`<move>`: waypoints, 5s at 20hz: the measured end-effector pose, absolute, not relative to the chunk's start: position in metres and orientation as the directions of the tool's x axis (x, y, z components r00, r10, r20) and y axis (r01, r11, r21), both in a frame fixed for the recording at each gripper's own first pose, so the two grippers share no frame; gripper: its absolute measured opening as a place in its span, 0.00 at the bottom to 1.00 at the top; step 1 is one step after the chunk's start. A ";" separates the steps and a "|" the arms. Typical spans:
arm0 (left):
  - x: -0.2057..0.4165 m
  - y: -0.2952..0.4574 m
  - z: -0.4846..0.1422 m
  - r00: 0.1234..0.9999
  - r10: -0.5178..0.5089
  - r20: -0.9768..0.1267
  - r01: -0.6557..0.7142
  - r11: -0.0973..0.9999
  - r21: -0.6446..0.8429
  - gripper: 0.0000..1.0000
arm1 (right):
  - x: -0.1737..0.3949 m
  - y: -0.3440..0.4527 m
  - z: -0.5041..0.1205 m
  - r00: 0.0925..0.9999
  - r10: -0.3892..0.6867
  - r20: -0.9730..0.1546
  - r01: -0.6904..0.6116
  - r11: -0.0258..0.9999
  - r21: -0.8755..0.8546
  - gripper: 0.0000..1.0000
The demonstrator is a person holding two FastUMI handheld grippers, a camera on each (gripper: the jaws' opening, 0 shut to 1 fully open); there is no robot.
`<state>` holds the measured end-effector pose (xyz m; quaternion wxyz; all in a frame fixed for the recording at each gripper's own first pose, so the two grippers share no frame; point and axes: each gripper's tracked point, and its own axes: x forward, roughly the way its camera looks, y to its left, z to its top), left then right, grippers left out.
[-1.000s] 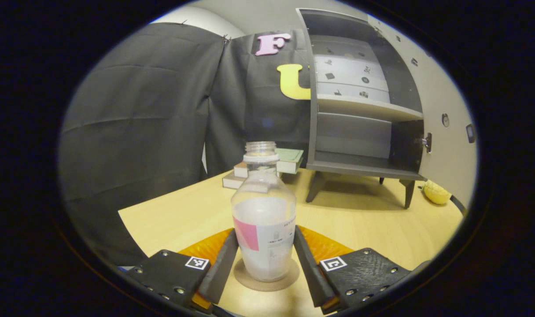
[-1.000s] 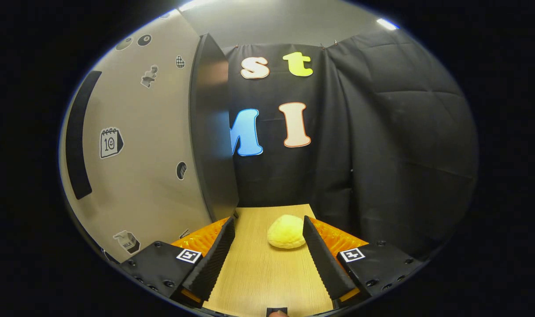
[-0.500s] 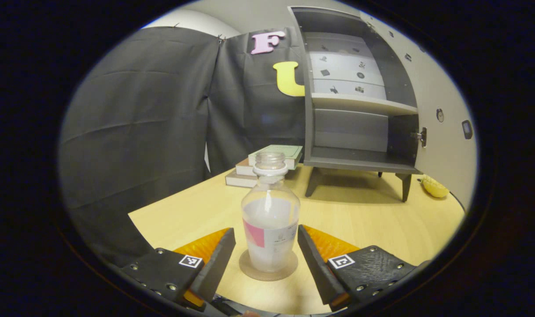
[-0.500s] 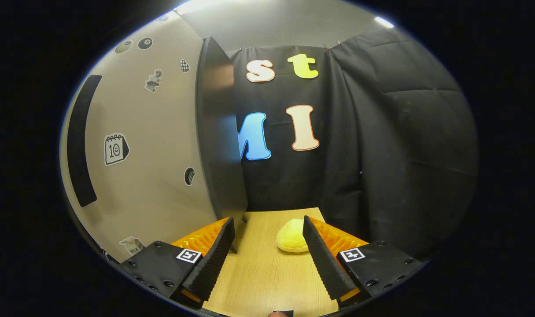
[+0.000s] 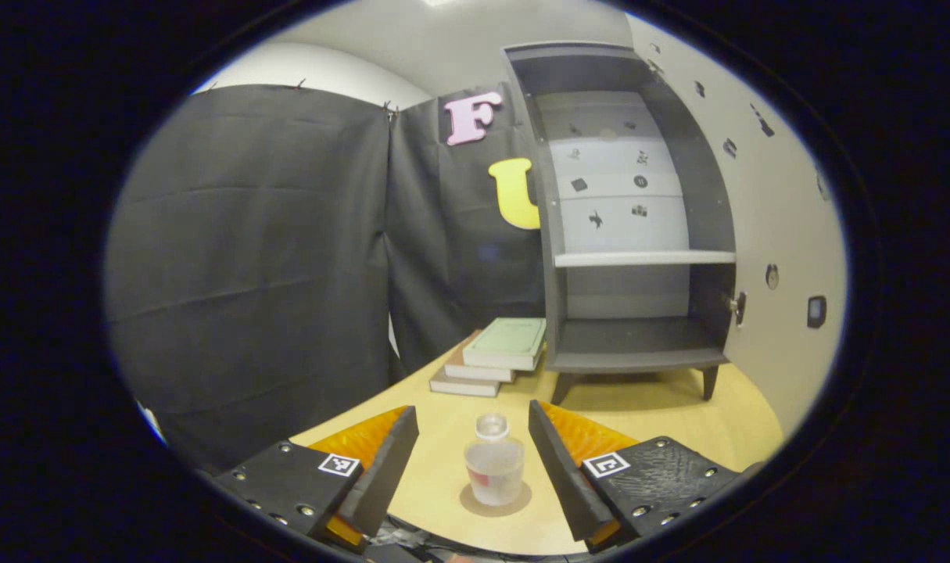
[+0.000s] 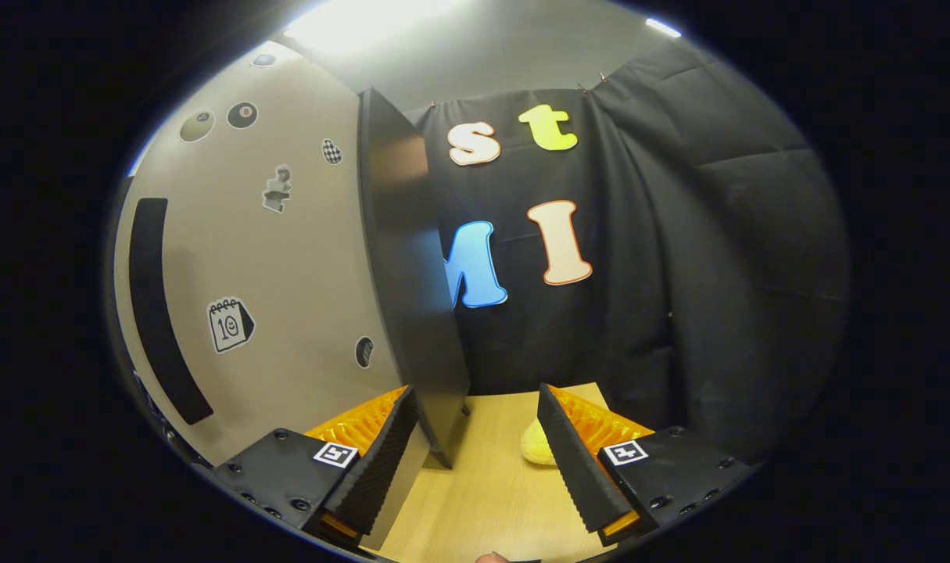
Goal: Open the cabinet door with the right hand, grasp the bottle in the cabinet with the left hand and place it on the coaster, then close the cabinet door with the right hand.
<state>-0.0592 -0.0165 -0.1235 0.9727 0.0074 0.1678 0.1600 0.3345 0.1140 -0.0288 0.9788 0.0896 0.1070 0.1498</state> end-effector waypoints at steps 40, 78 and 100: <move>0.015 0.118 -0.062 0.971 0.154 -0.182 -0.166 0.985 -0.053 0.85 | 0.305 0.298 0.051 0.886 0.452 -0.104 -0.440 0.890 0.114 0.97; -0.053 0.273 -0.100 0.917 0.323 -0.235 -0.329 0.944 0.018 0.85 | 0.400 0.426 0.039 0.913 0.406 -0.048 -0.400 0.911 0.106 0.98; -0.019 0.180 -0.045 0.981 0.130 -0.144 -0.129 0.992 0.012 0.86 | 0.326 0.351 0.072 0.941 0.339 0.019 -0.339 0.937 0.080 0.98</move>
